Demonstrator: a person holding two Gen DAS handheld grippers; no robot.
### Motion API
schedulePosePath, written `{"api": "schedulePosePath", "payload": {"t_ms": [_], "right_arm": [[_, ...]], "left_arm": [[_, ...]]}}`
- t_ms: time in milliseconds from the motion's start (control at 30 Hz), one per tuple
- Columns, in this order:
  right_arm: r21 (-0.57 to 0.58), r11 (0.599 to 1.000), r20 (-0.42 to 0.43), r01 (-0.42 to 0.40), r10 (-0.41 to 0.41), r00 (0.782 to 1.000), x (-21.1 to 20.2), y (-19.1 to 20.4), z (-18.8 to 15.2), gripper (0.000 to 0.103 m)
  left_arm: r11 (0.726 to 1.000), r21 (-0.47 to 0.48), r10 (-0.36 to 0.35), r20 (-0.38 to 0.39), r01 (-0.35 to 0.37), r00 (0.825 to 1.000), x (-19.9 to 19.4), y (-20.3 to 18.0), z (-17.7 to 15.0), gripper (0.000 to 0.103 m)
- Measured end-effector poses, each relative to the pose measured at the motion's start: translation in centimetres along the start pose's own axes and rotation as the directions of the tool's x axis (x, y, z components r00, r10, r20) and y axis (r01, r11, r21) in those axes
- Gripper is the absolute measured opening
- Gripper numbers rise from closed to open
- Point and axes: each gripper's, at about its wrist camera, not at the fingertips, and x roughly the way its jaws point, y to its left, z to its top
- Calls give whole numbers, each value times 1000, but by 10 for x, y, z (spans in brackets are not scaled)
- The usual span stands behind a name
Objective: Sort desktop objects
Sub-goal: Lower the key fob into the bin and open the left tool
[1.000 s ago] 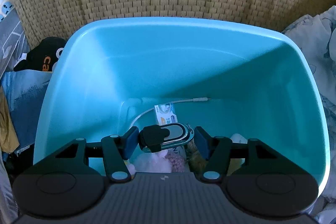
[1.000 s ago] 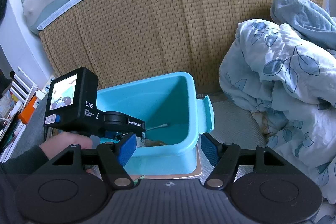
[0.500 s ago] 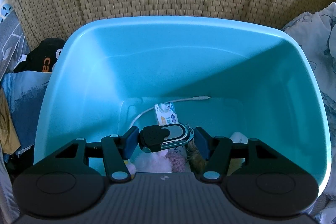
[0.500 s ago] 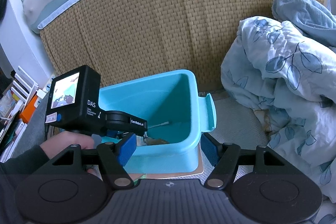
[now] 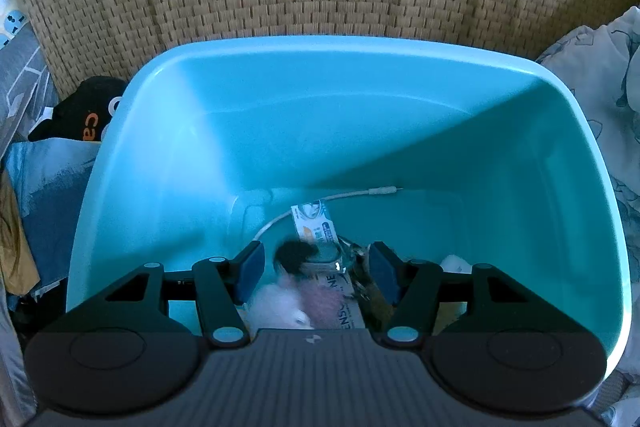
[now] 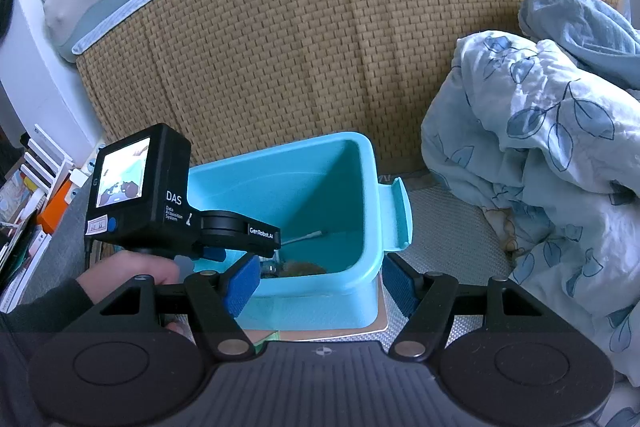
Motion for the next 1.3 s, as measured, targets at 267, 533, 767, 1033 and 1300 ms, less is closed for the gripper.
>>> {"api": "schedulePosePath", "payload": {"t_ms": [267, 533, 767, 1033, 1300], "right_arm": [[-1, 1000, -2, 0, 0, 1000, 0, 0, 0, 71], [4, 1000, -7, 3, -3, 1000, 1, 0, -1, 71], [-23, 1000, -21, 14, -14, 1000, 4, 6, -5, 71], [-11, 1000, -6, 29, -29, 1000, 2, 3, -9, 71], [73, 997, 9, 6, -7, 1000, -1, -7, -10, 71]], "left_arm": [[1000, 4, 1, 5, -1, 1000, 0, 0, -1, 62], [999, 9, 40, 49, -40, 998, -5, -4, -5, 65], [999, -18, 45, 169, -43, 985, -33, -4, -11, 65], [999, -18, 53, 345, -49, 937, -87, -4, -30, 65], [998, 11, 47, 459, -58, 887, -130, -1, -57, 65]]}}
